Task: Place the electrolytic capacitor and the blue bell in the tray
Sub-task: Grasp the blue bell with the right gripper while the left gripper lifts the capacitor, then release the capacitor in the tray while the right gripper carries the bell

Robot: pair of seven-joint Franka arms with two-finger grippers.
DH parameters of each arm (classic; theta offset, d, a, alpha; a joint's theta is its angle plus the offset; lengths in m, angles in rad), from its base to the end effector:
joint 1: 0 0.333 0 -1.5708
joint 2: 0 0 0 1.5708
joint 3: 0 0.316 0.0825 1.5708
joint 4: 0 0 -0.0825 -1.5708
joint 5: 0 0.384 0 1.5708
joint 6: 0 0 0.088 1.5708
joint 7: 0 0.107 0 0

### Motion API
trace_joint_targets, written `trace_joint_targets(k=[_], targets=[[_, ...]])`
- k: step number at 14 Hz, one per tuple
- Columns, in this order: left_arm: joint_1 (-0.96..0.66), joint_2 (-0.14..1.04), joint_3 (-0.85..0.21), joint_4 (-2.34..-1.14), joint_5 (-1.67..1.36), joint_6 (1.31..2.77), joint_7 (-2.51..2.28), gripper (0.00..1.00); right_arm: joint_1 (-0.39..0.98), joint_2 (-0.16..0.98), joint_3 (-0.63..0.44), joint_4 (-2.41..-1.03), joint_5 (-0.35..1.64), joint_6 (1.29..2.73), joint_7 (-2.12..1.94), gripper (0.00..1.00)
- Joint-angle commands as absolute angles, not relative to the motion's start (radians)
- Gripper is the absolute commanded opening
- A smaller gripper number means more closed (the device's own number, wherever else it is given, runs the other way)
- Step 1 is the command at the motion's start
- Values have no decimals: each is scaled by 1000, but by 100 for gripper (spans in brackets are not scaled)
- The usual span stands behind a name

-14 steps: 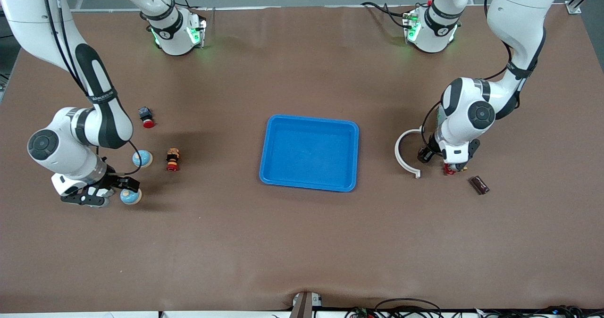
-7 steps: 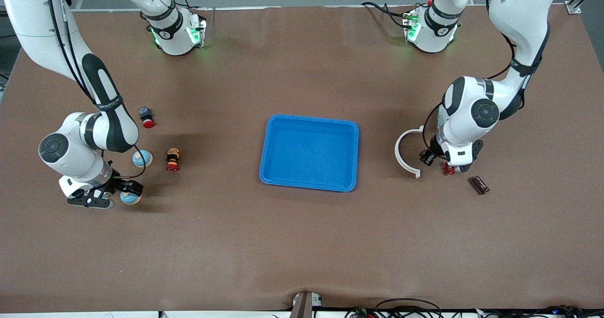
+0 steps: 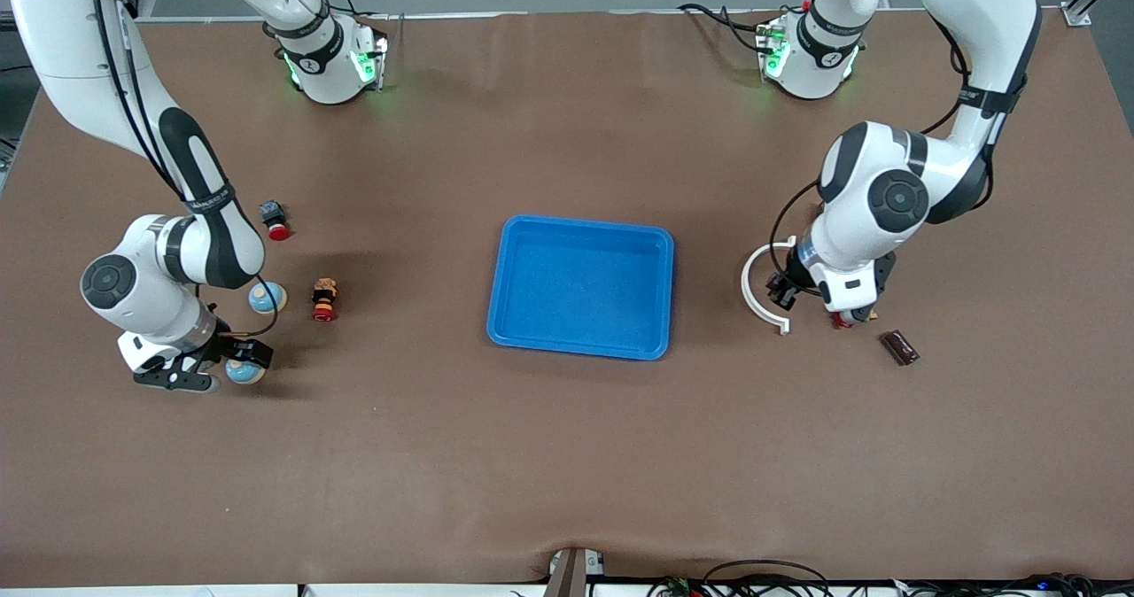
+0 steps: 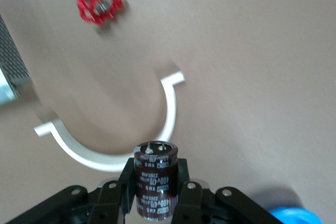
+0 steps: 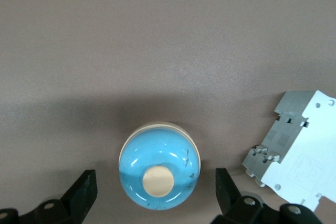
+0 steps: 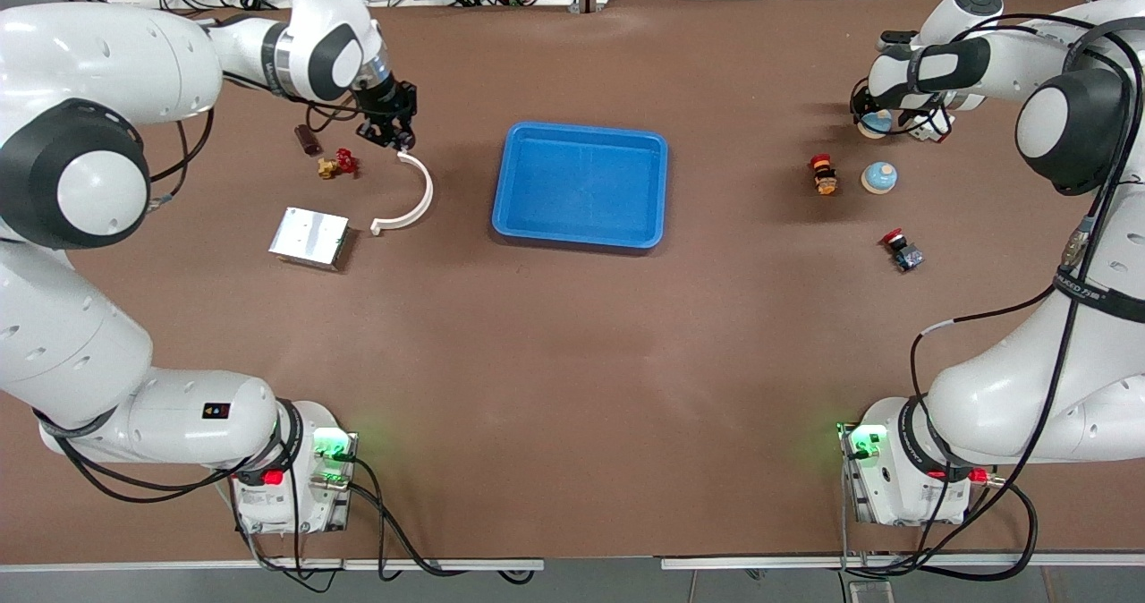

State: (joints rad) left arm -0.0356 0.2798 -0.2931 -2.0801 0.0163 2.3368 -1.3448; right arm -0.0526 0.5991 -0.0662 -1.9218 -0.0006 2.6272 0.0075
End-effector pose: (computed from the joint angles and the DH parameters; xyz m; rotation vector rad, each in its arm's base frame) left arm 0.5516 -0.1843 0.2972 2.7116 1.5080 -0.0900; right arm 0.6315 -0.0735 0.1867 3.0895 -0.1736 0.1631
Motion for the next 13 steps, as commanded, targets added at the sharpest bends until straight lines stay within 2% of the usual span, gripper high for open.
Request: trace_joint_targets(k=[1, 2, 3, 8, 13], targets=[[-86, 333, -318, -2008, 6, 2313, -1454, 0, -67, 611, -54, -1905, 5, 2631, 5, 61], [-121, 339, -316, -2000, 14, 2313, -1494, 0, -66, 611, -54, -1905, 5, 2631, 5, 22], [-144, 348, -316, -1984, 18, 2315, -1528, 0, -63, 611, -54, -1905, 5, 2631, 9, 0], [-264, 451, -310, -1873, 52, 2316, -1702, 0, -46, 595, -48, -1893, 6, 2612, 28, 0], [-331, 564, -310, -1824, 100, 2329, -1790, 0, 66, 450, -45, -1893, 6, 2375, 273, 0]])
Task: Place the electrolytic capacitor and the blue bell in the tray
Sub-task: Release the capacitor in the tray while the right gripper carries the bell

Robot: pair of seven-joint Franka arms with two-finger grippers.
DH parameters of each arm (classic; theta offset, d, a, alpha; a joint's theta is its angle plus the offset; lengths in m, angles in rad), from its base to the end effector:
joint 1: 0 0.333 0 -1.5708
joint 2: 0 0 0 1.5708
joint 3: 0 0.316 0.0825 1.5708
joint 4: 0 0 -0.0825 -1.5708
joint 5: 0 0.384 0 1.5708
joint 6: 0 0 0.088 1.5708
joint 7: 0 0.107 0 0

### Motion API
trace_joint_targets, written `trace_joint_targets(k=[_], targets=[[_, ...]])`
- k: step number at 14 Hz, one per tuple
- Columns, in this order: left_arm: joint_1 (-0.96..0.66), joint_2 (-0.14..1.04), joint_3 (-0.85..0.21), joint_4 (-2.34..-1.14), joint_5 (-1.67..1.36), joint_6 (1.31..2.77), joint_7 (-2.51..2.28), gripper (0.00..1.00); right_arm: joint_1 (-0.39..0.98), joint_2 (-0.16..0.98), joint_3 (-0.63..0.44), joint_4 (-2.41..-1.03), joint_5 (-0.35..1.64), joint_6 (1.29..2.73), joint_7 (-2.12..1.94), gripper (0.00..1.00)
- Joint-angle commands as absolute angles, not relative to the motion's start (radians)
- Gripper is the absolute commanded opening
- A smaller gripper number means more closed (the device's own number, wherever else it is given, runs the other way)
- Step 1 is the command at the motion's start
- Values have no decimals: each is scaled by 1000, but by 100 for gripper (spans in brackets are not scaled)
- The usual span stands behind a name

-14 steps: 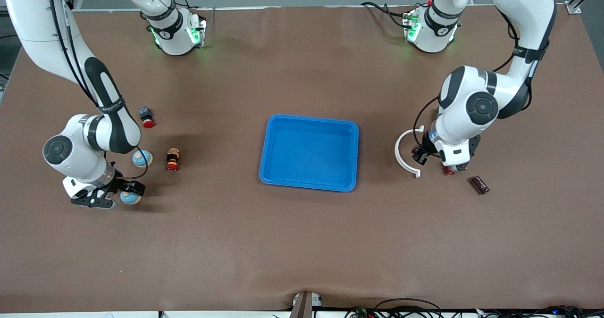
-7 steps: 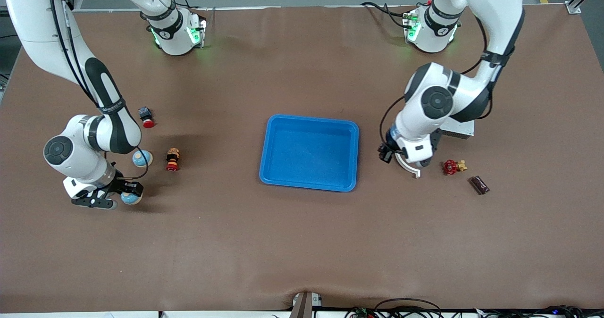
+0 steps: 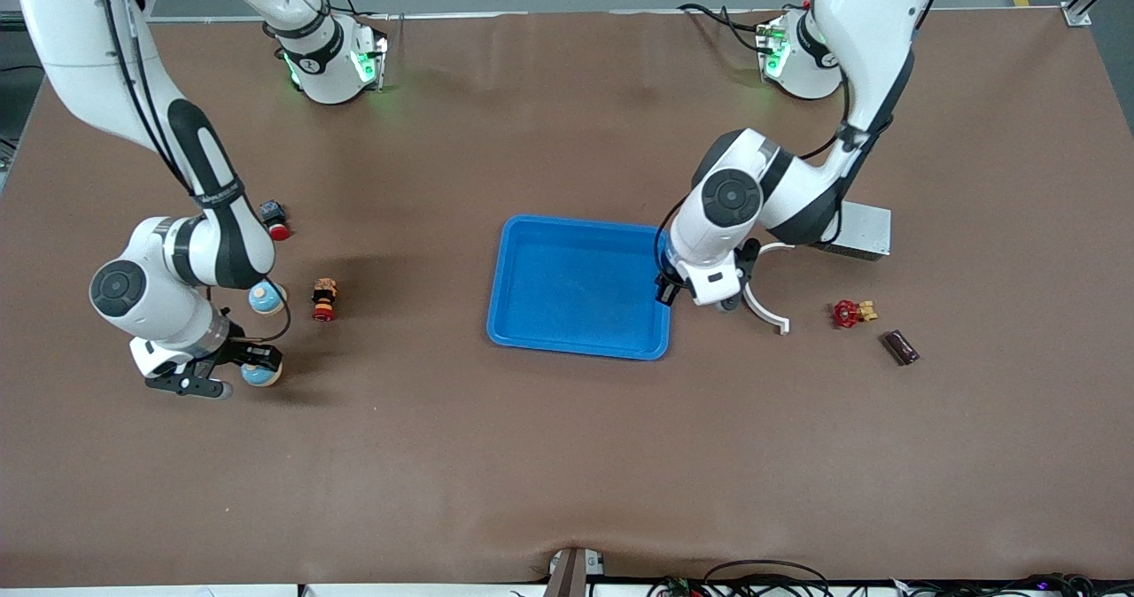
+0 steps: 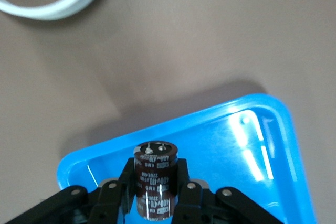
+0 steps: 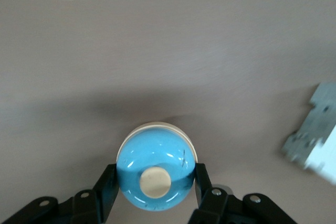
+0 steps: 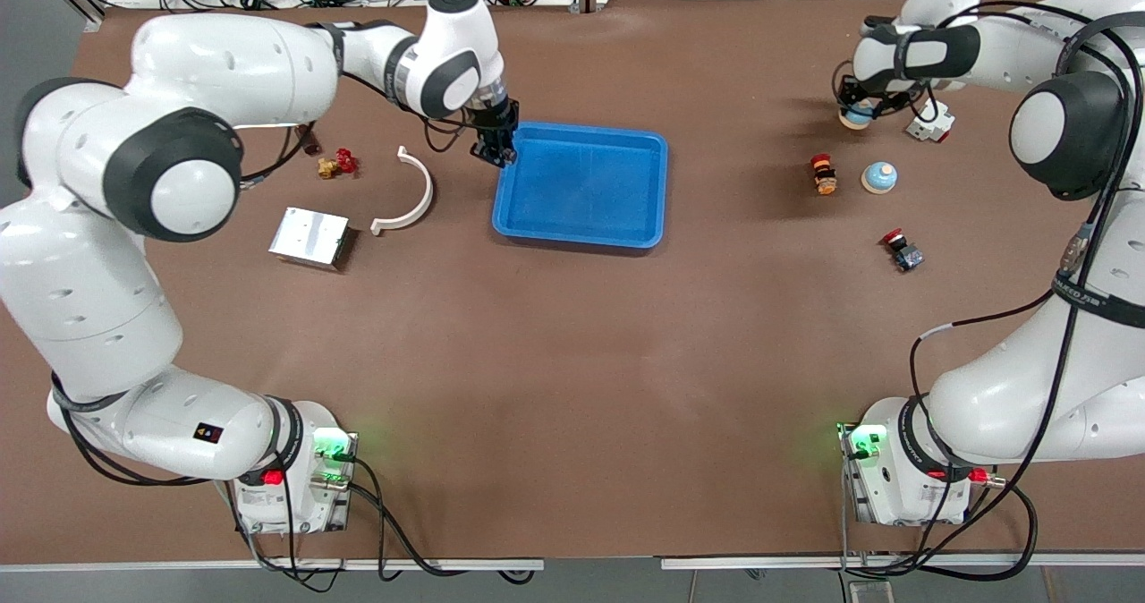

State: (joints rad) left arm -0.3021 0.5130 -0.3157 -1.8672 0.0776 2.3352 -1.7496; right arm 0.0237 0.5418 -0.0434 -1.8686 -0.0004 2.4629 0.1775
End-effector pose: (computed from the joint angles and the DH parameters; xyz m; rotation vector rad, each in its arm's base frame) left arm 0.5265 -0.3582 0.2503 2.6458 1.6481 -0.1517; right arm 0.6449 -0.0110 0.2285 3.1081 -0.2963 0.0852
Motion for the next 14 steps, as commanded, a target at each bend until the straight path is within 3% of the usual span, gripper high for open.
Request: trace_joint_targets(k=[1, 6, 7, 9, 11, 14], targets=[[-336, 575, -310, -1825, 101, 2329, -1805, 0, 89, 424, -44, -1896, 6, 2350, 313, 0], [-397, 620, -308, -1829, 100, 2329, -1864, 0, 224, 335, -44, -1936, 14, 2284, 575, 0], [-399, 629, -308, -1827, 101, 2330, -1882, 6, 271, 331, -44, -1943, 14, 2284, 651, 0], [-399, 634, -308, -1832, 101, 2332, -1893, 38, 381, 334, -46, -1941, 12, 2286, 832, 0], [-390, 630, -308, -1830, 101, 2332, -1894, 100, 469, 337, -46, -1936, 11, 2286, 980, 0], [-377, 606, -304, -1821, 100, 2332, -1890, 100, 583, 342, -46, -1933, 11, 2296, 1145, 0]])
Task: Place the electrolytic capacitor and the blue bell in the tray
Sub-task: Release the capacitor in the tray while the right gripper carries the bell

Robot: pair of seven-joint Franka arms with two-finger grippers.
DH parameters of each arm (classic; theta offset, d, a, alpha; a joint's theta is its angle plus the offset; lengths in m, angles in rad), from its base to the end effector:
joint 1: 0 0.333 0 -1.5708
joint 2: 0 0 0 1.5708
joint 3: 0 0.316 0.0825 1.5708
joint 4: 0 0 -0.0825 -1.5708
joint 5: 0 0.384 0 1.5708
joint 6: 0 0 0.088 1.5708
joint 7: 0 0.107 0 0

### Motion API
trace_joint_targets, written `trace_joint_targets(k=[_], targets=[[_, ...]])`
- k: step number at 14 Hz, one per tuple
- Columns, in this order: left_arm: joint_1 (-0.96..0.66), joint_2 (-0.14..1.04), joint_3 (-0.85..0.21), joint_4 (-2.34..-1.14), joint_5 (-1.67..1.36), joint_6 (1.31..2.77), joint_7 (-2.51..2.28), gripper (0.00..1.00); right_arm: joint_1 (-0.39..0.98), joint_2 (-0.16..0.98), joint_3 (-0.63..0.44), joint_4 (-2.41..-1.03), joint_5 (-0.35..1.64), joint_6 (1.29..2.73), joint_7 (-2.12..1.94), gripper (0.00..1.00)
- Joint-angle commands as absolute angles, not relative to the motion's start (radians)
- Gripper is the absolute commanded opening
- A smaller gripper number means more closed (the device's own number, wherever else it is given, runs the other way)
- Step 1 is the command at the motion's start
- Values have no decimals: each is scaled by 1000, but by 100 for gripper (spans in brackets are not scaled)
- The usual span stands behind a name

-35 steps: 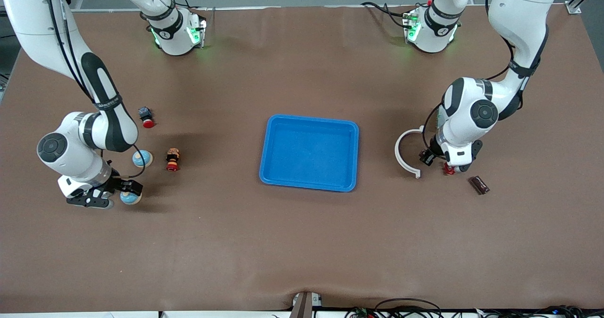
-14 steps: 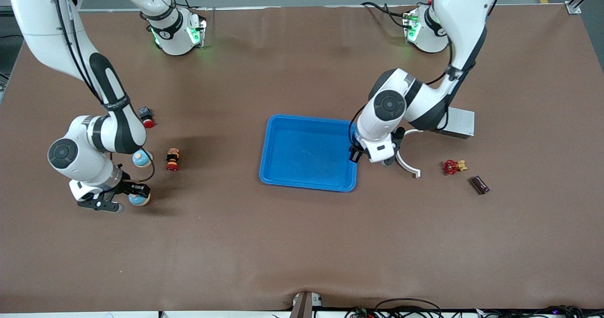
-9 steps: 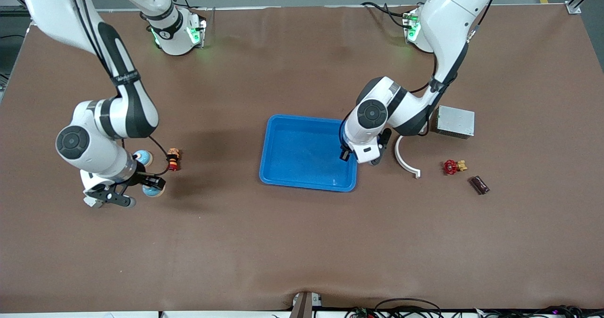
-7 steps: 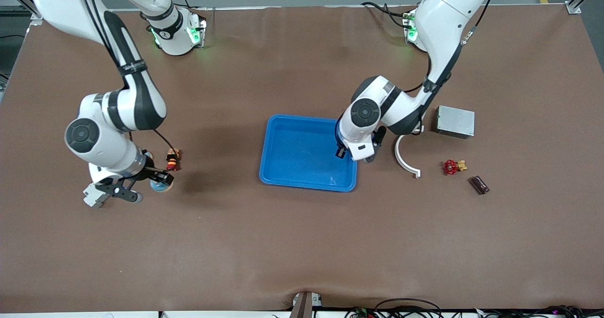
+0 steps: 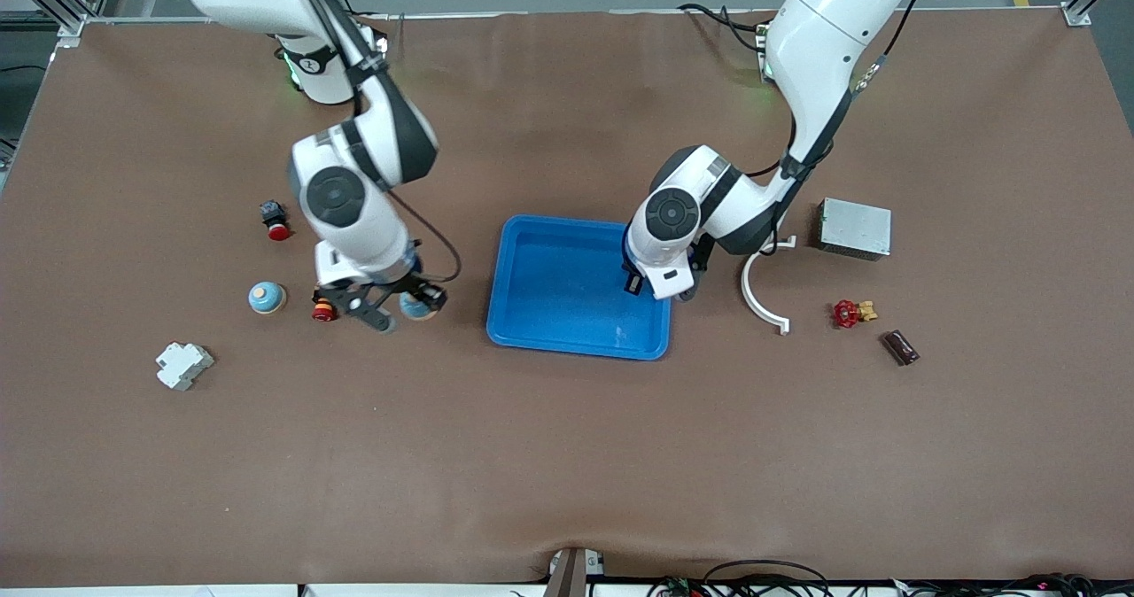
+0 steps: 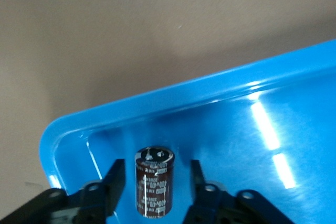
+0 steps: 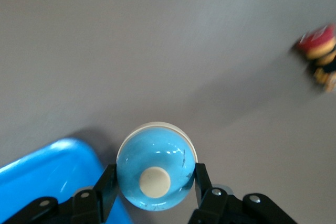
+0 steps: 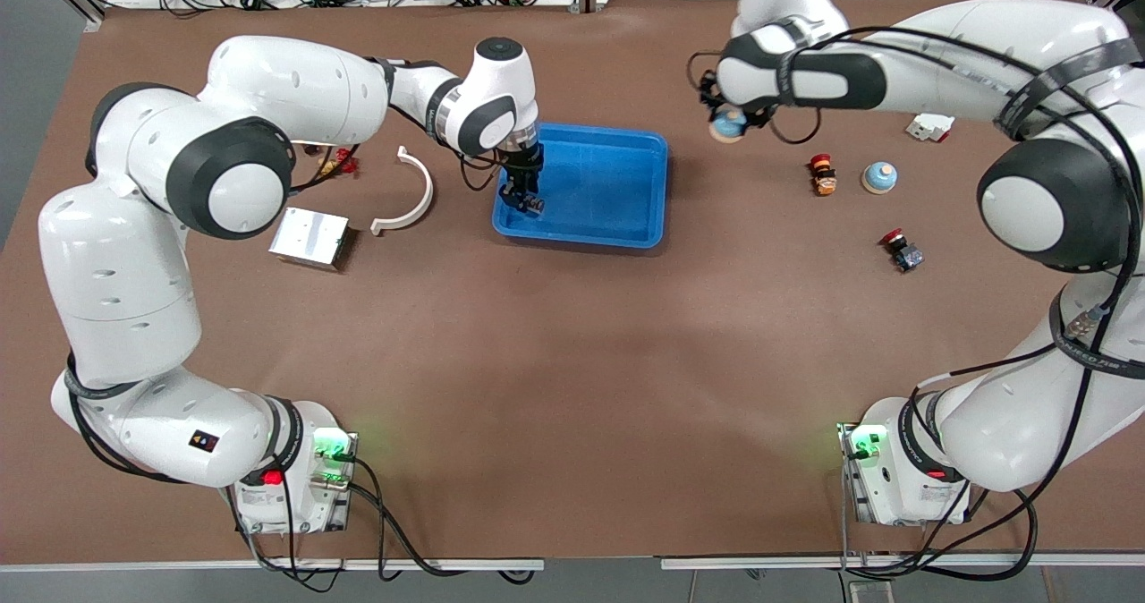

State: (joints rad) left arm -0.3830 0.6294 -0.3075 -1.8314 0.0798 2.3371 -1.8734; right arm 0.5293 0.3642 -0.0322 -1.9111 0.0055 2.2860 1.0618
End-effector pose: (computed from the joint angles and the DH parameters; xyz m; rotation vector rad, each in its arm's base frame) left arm 0.4981 -0.3963 0.1928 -2.5673 -1.7040 0.2282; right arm 0.5486 0.2990 0.3071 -3.0141 0.8767 -0.0202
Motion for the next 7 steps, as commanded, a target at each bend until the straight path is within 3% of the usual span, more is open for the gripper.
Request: trace_joint_targets(k=[1, 3, 6, 7], targets=[[-361, 588, -304, -1815, 101, 2324, -1882, 100, 619, 342, -46, -1930, 11, 2298, 1196, 0], [-334, 551, -301, -1801, 109, 2303, -1878, 100, 684, 344, -48, -1928, 9, 2315, 1277, 0], [-293, 523, -290, -1706, 196, 2101, -1865, 100, 779, 368, -48, -1925, -3, 2355, 1403, 0], [-270, 514, -288, -1701, 201, 2092, -1858, 100, 797, 386, -48, -1916, -5, 2370, 1431, 0]])
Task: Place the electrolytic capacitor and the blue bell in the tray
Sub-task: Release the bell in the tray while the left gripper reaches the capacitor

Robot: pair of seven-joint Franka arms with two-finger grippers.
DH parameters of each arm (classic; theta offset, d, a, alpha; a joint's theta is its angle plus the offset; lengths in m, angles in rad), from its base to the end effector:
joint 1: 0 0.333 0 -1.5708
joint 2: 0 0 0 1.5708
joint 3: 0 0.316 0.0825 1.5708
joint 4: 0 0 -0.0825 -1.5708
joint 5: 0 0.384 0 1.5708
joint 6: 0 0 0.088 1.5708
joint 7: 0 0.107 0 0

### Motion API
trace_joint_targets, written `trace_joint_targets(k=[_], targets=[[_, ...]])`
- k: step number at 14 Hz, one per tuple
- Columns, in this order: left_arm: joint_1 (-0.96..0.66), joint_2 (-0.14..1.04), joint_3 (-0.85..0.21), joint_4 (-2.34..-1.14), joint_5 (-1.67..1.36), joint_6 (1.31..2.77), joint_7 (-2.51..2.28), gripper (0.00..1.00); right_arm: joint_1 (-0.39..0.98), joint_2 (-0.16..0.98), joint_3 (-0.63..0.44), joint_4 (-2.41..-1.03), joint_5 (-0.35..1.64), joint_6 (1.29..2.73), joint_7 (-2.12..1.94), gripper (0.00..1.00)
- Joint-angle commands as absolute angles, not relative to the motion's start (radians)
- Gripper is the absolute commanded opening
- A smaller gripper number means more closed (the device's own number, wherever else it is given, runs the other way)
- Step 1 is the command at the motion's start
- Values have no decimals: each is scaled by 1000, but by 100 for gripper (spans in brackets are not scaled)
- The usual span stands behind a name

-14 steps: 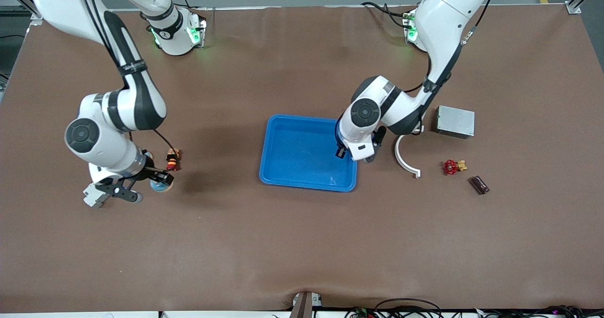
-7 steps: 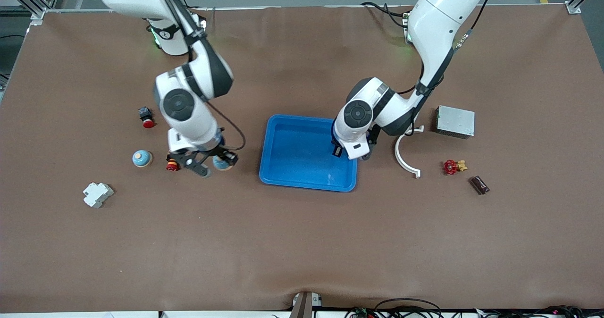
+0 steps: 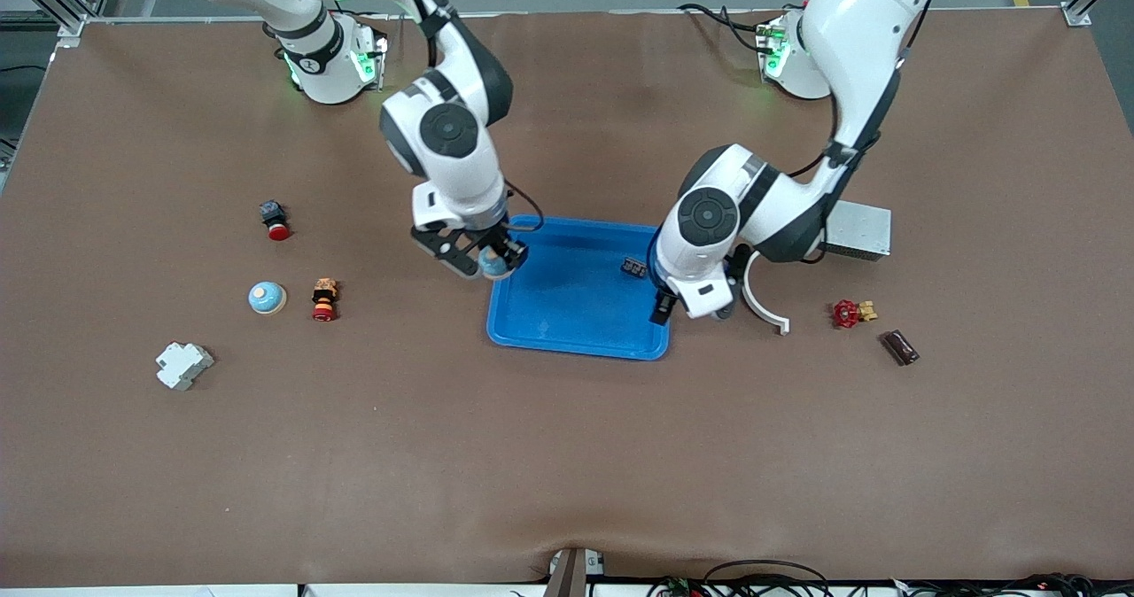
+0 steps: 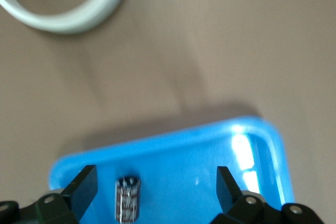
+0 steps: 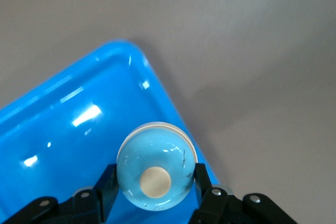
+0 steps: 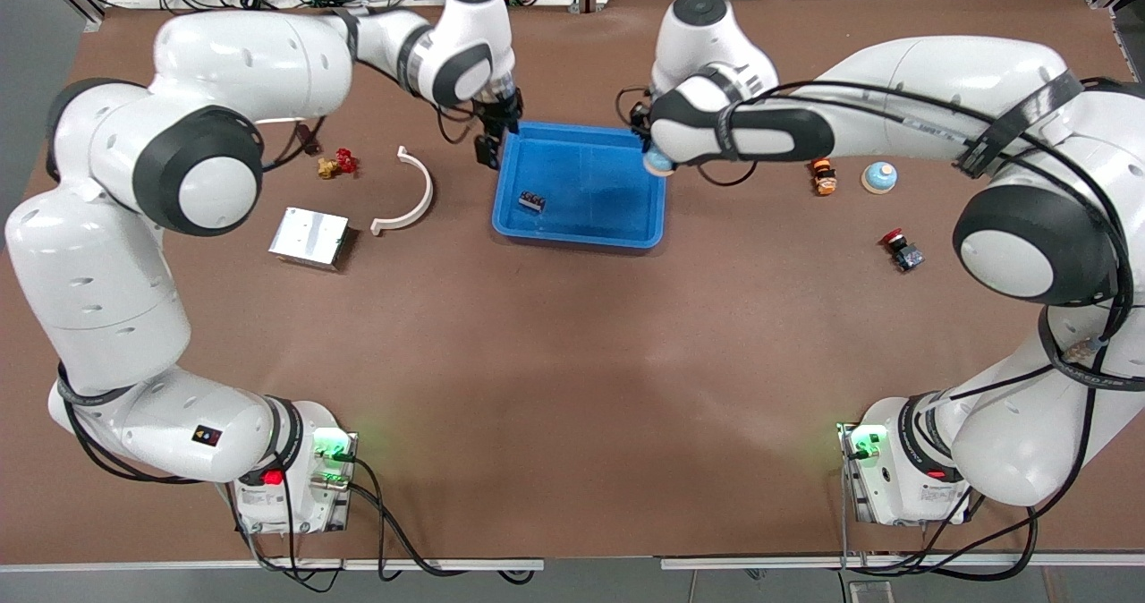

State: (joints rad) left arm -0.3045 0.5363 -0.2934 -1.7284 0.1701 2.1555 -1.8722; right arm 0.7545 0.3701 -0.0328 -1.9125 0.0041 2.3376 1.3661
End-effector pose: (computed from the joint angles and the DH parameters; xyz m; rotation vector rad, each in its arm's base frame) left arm 0.5570 -0.3498 0.2769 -2.5257 -1.7410 0.0591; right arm 0.4719 0.4168 0.3075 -2.9383 0.9813 -0.0547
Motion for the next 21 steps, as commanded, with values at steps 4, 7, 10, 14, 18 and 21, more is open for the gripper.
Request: trace_joint_targets(k=[4, 7, 10, 14, 18, 21], targets=[[-146, 476, -291, -1712, 241, 2083, -1680, 100, 871, 506, -52, -1820, -27, 2367, 1537, 0], [-52, 476, -291, -1713, 241, 2082, -1513, 100, 894, 603, -51, -1746, -72, 2362, 1607, 0], [30, 485, -291, -1712, 242, 2086, -1344, 100, 899, 646, -52, -1730, -90, 2364, 1621, 0], [144, 511, -291, -1727, 248, 2106, -1149, 100, 899, 657, -54, -1732, -103, 2367, 1621, 0], [221, 514, -290, -1802, 250, 2232, -991, 100, 900, 658, -55, -1732, -113, 2370, 1641, 99], [281, 528, -291, -1837, 252, 2294, -882, 93, 904, 658, -54, -1730, -173, 2372, 1701, 100]])
